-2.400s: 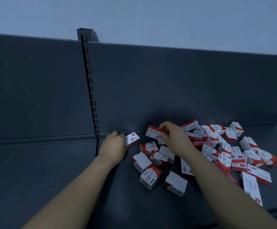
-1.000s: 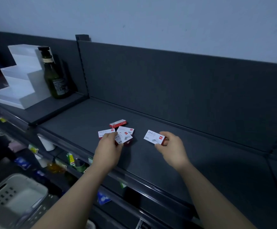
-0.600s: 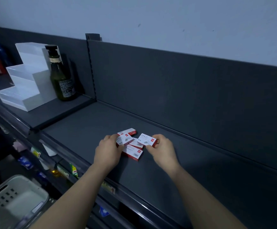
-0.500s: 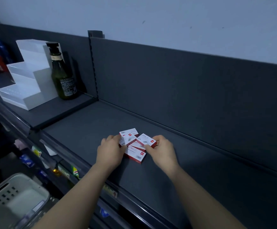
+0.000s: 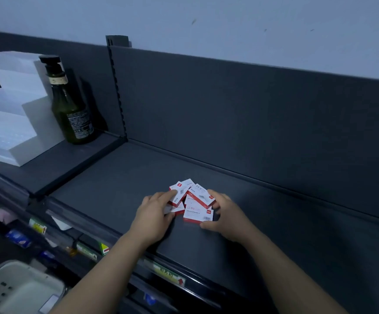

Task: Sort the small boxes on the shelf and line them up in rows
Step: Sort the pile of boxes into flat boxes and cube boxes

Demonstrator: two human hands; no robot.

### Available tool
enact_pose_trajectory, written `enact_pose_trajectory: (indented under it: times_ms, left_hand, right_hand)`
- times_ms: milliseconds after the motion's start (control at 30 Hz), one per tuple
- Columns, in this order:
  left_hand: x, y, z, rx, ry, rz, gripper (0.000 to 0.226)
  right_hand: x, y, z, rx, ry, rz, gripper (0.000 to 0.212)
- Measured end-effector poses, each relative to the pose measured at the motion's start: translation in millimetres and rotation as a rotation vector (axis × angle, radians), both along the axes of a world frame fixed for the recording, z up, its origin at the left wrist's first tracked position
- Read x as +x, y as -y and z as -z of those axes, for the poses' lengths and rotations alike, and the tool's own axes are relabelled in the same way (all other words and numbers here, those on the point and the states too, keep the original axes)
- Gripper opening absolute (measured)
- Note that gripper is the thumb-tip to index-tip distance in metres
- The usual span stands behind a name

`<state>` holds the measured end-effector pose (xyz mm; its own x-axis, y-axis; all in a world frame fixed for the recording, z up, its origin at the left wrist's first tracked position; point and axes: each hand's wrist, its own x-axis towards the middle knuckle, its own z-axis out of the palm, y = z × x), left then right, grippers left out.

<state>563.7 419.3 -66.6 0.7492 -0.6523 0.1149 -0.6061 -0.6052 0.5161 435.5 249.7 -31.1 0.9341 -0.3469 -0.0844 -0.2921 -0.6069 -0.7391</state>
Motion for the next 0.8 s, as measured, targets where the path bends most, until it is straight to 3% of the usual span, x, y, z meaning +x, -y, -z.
enact_pose_trajectory:
  times_ms: [467,800]
  left_hand:
    - [39,-17,-12,0.052,0.021,0.028,0.049]
    - [-1,10,-52,-0.066,0.325,0.195,0.029]
  right_hand:
    - [38,-58,3,-0.070,0.061,0.195,0.072]
    - [-32,-42,-16,-0.454,-0.065,0.371,0.059]
